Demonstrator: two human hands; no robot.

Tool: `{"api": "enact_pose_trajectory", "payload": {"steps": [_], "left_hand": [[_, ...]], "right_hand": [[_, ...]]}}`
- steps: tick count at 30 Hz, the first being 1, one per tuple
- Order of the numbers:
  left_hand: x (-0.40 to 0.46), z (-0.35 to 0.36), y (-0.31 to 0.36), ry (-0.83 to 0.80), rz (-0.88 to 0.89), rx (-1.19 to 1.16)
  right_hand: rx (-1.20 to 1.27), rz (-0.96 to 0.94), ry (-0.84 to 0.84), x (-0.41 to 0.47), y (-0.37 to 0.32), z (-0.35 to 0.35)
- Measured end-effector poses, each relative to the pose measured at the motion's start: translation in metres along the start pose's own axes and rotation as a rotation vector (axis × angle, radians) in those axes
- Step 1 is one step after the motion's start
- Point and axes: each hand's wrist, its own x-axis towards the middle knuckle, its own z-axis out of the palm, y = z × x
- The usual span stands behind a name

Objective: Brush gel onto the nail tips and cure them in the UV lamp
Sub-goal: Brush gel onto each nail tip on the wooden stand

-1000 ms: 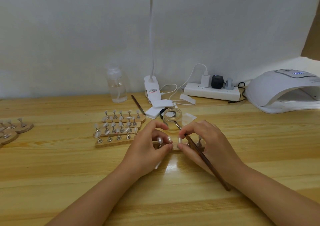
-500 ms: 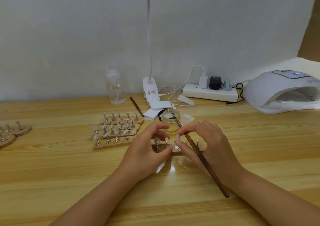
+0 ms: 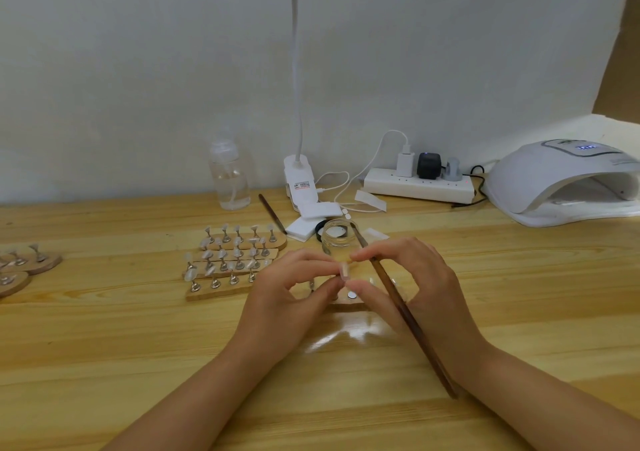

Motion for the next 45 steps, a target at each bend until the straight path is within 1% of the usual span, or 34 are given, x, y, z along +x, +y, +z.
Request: {"api": "enact_pose_trajectory", "payload": {"steps": [2, 4, 6, 8, 10, 11, 14, 16, 19, 24, 28, 33, 35, 38, 41, 45], "left_hand": [[0.001, 0.0, 0.001, 0.043, -0.006, -0.012], [0.001, 0.0, 0.001, 0.066, -0.03, -0.033], [0.001, -0.001, 0.0, 0.088, -0.05, -0.022], [0.001, -0.001, -0.001, 0.11, -0.06, -0.004], [0.002, -0.001, 0.0, 0.118, -0.058, -0.006], [0.002, -0.001, 0.0, 0.121, -0.057, -0.004], [0.002, -0.002, -0.001, 0.131, -0.06, 0.012], [0.002, -0.002, -0.002, 0.132, -0.075, 0.014], [0.003, -0.002, -0.002, 0.13, -0.092, 0.006], [0.003, -0.003, -0.002, 0.121, -0.094, 0.007], [0.002, -0.003, -0.001, 0.121, -0.102, 0.012], [0.003, -0.003, 0.001, 0.128, -0.097, 0.025], [0.003, -0.003, 0.002, 0.126, -0.099, 0.029], [0.003, -0.003, 0.001, 0.126, -0.11, 0.024], [0.003, -0.003, 0.0, 0.123, -0.111, 0.004], [0.003, -0.003, -0.002, 0.124, -0.097, -0.013]], "right_hand": [[0.114, 0.162, 0.007, 0.002, -0.004, -0.004], [0.291, 0.336, 0.034, 0.006, -0.008, -0.008], [0.395, 0.411, 0.125, 0.012, -0.008, -0.011], [0.428, 0.46, 0.197, 0.022, -0.007, -0.015], [0.427, 0.492, 0.189, 0.033, -0.004, -0.02], [0.406, 0.501, 0.146, 0.039, -0.001, -0.021], [0.285, 0.524, -0.057, 0.06, 0.013, -0.02], [0.233, 0.533, -0.132, 0.073, 0.022, -0.015], [0.187, 0.543, -0.153, 0.086, 0.029, -0.006], [-0.055, 0.48, -0.229, 0.098, 0.036, 0.003], [-0.102, 0.478, -0.234, 0.101, 0.038, 0.011], [-0.195, 0.487, -0.35, 0.091, 0.04, 0.026], [-0.212, 0.482, -0.368, 0.089, 0.04, 0.028], [-0.169, 0.479, -0.321, 0.092, 0.039, 0.024], [-0.061, 0.52, -0.182, 0.097, 0.04, 0.013], [0.062, 0.629, -0.011, 0.094, 0.046, 0.006]]}}
